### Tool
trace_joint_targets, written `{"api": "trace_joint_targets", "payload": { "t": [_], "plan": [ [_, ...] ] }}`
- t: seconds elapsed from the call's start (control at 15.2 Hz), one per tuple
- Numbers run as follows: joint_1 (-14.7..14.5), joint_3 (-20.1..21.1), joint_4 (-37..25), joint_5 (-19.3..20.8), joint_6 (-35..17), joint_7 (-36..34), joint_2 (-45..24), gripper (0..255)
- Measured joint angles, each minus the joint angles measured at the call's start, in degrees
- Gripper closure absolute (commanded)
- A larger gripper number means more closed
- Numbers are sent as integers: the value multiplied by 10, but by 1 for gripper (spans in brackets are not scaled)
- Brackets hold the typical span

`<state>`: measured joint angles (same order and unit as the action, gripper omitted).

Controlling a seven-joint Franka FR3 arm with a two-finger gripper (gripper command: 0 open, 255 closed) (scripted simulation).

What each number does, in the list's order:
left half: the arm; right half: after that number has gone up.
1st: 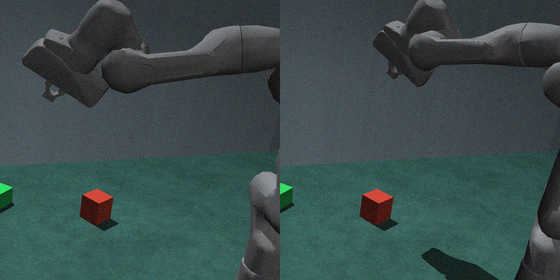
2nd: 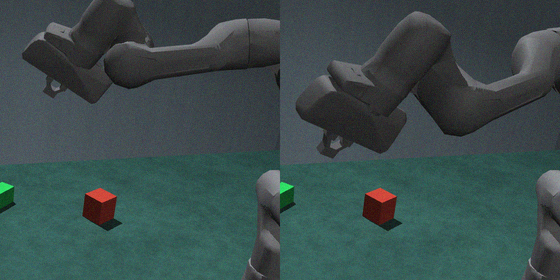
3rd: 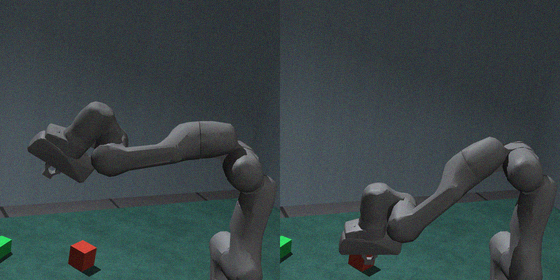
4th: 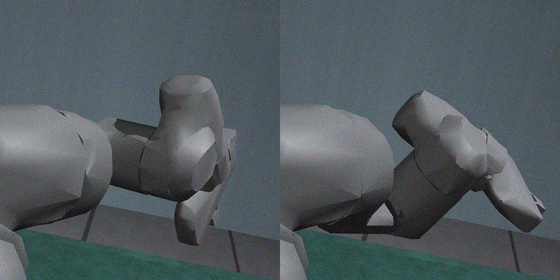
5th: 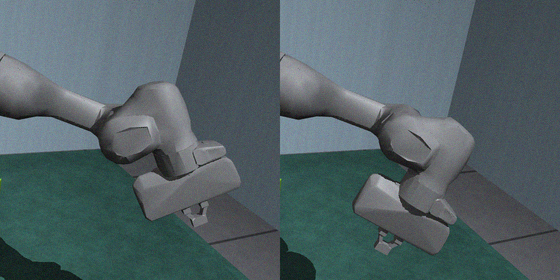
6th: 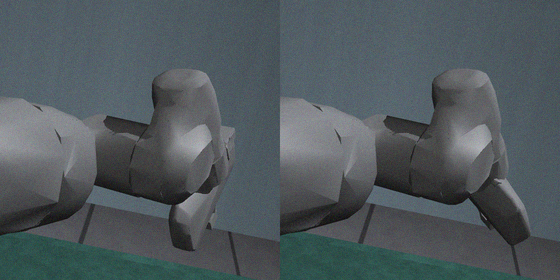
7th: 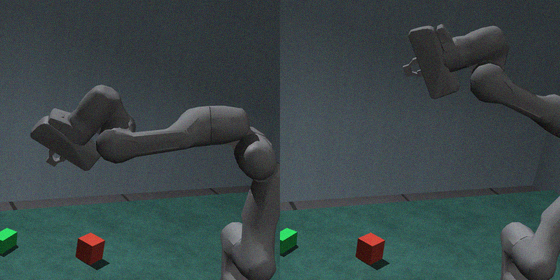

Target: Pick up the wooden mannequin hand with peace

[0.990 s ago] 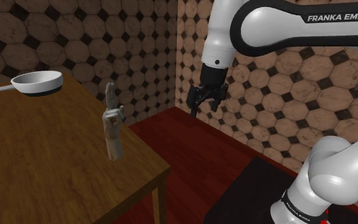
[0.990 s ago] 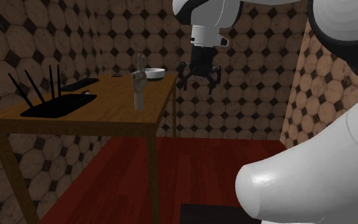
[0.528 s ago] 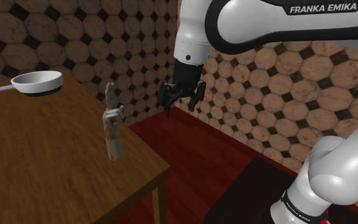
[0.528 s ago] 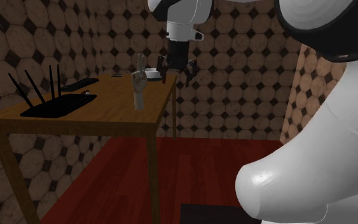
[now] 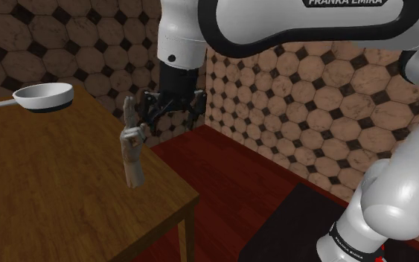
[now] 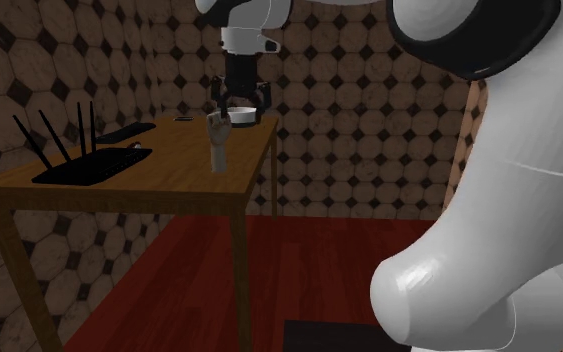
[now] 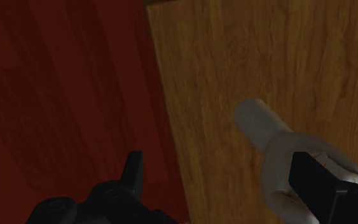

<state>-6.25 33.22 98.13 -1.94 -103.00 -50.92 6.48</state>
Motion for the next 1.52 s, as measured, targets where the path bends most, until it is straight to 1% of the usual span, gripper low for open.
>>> {"api": "trace_joint_targets", "payload": {
  "t": [0.2,0.4,0.46,0.53,0.92,0.99,1.52],
  "plan": [
    [-19,33,-87,60,19,-58,-74,0],
    [-55,53,-182,128,45,-110,-155,0],
    [-62,54,-194,140,46,-117,-168,0],
    [-65,54,-195,145,43,-122,-173,0],
    [-59,54,-139,140,-4,-127,-161,0],
    [-58,53,-135,139,-8,-126,-161,255],
    [-57,53,-132,138,-13,-125,-160,255]
  ]
}}
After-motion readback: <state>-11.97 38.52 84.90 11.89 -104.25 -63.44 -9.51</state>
